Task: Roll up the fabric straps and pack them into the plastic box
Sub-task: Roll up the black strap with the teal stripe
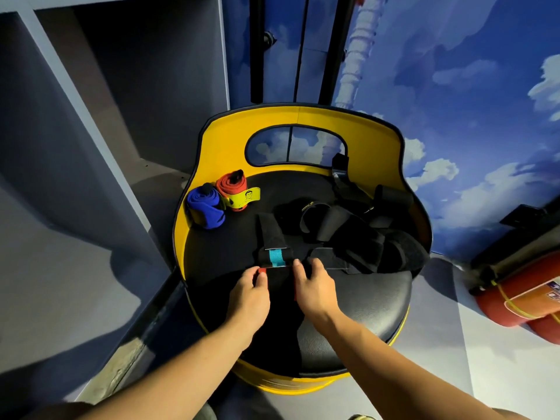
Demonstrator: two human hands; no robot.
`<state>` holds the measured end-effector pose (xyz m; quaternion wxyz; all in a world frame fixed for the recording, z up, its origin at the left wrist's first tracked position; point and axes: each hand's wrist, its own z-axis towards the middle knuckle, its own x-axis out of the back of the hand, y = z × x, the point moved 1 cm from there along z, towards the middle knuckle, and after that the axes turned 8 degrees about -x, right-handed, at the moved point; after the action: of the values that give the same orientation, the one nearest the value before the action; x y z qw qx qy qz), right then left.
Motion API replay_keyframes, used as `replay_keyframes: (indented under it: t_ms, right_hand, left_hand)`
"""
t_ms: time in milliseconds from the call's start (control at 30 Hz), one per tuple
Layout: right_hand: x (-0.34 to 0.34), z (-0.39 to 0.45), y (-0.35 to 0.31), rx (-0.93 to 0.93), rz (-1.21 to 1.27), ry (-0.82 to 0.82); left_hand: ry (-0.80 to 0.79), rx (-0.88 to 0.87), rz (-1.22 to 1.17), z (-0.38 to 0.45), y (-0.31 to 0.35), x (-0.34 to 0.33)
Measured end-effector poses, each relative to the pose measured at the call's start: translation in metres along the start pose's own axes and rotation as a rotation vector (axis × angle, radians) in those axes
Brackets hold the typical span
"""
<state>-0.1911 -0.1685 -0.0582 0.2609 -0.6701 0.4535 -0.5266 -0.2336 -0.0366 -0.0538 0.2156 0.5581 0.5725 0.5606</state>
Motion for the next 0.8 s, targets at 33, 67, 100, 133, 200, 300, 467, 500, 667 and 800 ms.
replay_keyframes:
  t_ms: [33, 67, 100, 133, 200, 300, 467, 500, 667, 800]
  right_hand:
    - [-0.001, -0.001, 0.001, -0.018, 0.022, -0.021]
    - [-0.001, -0.002, 0.001, -0.044, 0.047, -0.046]
    - [0.000, -0.003, 0.001, -0.069, 0.066, -0.077]
    - [0.003, -0.003, 0.001, -0.092, 0.084, -0.114]
    - [0.008, -0.003, 0.001, -0.121, 0.139, -0.202]
    - [0.014, -0.003, 0.005, -0.105, 0.136, -0.281]
    - [0.019, -0.004, 0.014, -0.070, 0.108, -0.244]
    - [0.019, -0.004, 0.015, -0.069, 0.109, -0.240]
    - [0.013, 0.004, 0.009, -0.016, 0.024, -0.156]
    - [0.009, 0.018, 0.002, 0.037, -0.113, -0.112]
  left_hand:
    - [-0.014, -0.001, -0.025, -0.001, -0.002, -0.001]
    - [-0.030, 0.001, -0.047, -0.002, -0.003, -0.002]
    - [-0.040, 0.001, -0.064, -0.003, -0.005, -0.002]
    - [-0.051, 0.001, -0.072, -0.004, -0.005, -0.002]
    - [-0.081, -0.002, -0.045, -0.005, -0.005, 0.001]
    - [-0.068, -0.014, -0.025, -0.005, -0.002, 0.007]
    - [-0.020, -0.002, -0.021, -0.010, -0.004, 0.016]
    - [-0.019, 0.012, -0.043, -0.010, -0.005, 0.017]
    - [0.035, 0.006, -0.013, 0.002, -0.004, 0.020]
    - [0.039, 0.041, -0.004, 0.016, 0.003, 0.023]
